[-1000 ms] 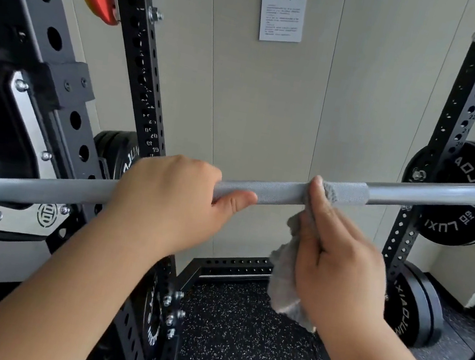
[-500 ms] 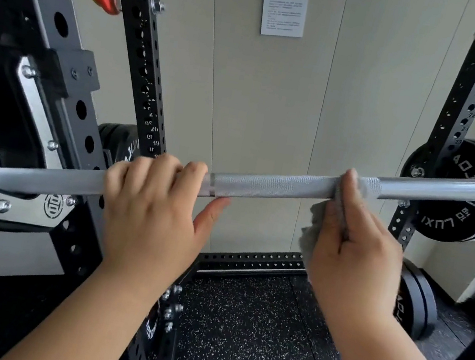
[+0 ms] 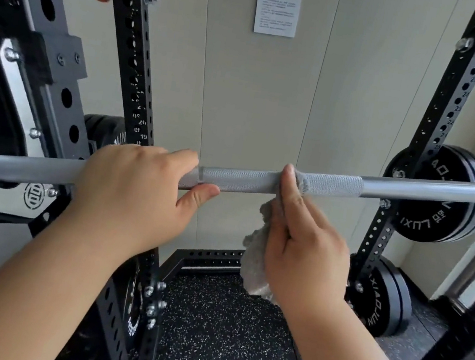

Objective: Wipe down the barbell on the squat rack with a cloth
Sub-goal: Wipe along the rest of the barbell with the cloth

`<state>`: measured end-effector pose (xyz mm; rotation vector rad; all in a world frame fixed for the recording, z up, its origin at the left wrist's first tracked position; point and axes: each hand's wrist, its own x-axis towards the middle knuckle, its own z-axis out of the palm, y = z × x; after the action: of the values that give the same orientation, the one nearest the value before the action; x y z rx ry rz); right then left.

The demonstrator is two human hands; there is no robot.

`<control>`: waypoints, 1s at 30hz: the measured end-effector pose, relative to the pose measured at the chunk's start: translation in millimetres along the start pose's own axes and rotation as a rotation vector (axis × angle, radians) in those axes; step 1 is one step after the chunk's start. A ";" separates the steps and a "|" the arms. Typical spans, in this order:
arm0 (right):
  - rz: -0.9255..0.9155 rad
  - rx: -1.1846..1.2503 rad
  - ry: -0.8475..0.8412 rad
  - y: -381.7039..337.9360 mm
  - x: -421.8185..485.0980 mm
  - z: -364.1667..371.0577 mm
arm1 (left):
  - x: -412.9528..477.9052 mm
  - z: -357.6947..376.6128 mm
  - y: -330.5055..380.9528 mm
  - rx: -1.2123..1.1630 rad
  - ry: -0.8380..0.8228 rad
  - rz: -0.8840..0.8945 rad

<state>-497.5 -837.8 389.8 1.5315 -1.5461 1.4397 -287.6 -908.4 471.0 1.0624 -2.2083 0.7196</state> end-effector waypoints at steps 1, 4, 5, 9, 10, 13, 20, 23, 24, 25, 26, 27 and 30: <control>-0.009 -0.026 0.010 9.3 2.6 -4.0 | -0.2 -0.1 0.8 -0.006 -0.004 0.003; 0.195 0.069 0.128 39.7 6.9 -20.4 | -0.1 0.0 2.9 -0.003 -0.011 0.006; 0.263 0.134 0.152 43.9 6.9 -22.3 | 0.1 -0.1 3.6 0.002 -0.008 0.007; 0.137 0.129 0.086 7.8 3.7 -7.3 | 0.8 -0.8 4.0 -0.009 0.010 0.020; 0.086 0.118 0.049 -7.2 1.1 1.2 | 0.8 -0.9 3.9 -0.008 0.016 0.022; -0.013 0.088 -0.064 -48.4 -6.4 23.5 | -1.8 -0.5 3.4 -0.015 0.029 0.026; 0.221 0.057 -0.019 -14.8 7.7 -10.2 | -9.3 2.7 4.1 -0.020 -0.002 -0.039; 0.164 0.069 -0.056 -47.3 7.1 6.5 | -10.6 1.5 4.7 -0.007 -0.018 -0.049; 0.098 0.061 -0.086 -65.3 4.8 16.4 | -12.6 0.5 4.3 -0.018 -0.014 -0.040; 0.038 0.043 -0.111 -80.8 2.6 24.9 | -15.8 -1.1 3.1 -0.034 -0.010 -0.030; -0.008 0.023 -0.131 -90.8 1.9 30.7 | -20.0 -3.9 0.7 -0.049 -0.010 -0.024; -0.041 0.013 -0.154 -94.2 3.7 32.5 | -24.8 -7.9 -3.7 -0.053 -0.013 -0.027; -0.015 0.006 -0.170 -76.8 10.3 18.6 | -40.9 -23.4 -26.2 0.043 -0.040 -0.107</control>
<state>-422.9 -842.5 417.5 1.7026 -1.6246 1.3362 -239.0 -886.0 464.3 1.2168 -2.1592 0.7074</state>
